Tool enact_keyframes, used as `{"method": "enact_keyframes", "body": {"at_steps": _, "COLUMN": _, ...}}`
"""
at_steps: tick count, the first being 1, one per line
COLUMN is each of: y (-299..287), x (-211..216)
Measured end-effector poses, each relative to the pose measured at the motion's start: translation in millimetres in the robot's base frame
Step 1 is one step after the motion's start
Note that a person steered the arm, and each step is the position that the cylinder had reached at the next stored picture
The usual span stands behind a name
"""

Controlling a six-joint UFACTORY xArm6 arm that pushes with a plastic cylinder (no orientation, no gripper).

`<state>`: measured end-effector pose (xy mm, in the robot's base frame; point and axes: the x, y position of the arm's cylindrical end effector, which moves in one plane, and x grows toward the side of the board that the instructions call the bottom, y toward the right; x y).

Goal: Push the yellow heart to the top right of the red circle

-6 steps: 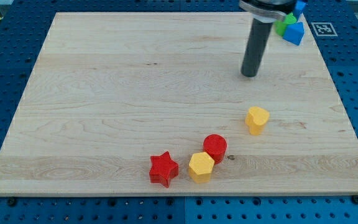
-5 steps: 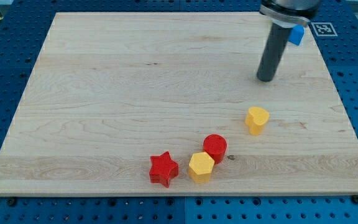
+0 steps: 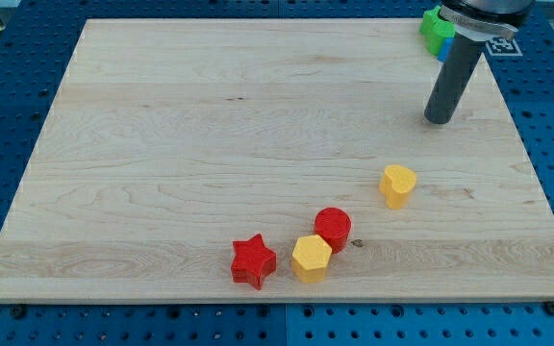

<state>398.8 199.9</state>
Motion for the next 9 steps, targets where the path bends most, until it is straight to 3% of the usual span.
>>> {"method": "enact_keyframes", "body": {"at_steps": 3, "y": 0.0, "x": 14.7}}
{"method": "enact_keyframes", "body": {"at_steps": 7, "y": -42.9, "x": 17.7}}
{"method": "enact_keyframes", "body": {"at_steps": 9, "y": -42.8, "x": 65.7}}
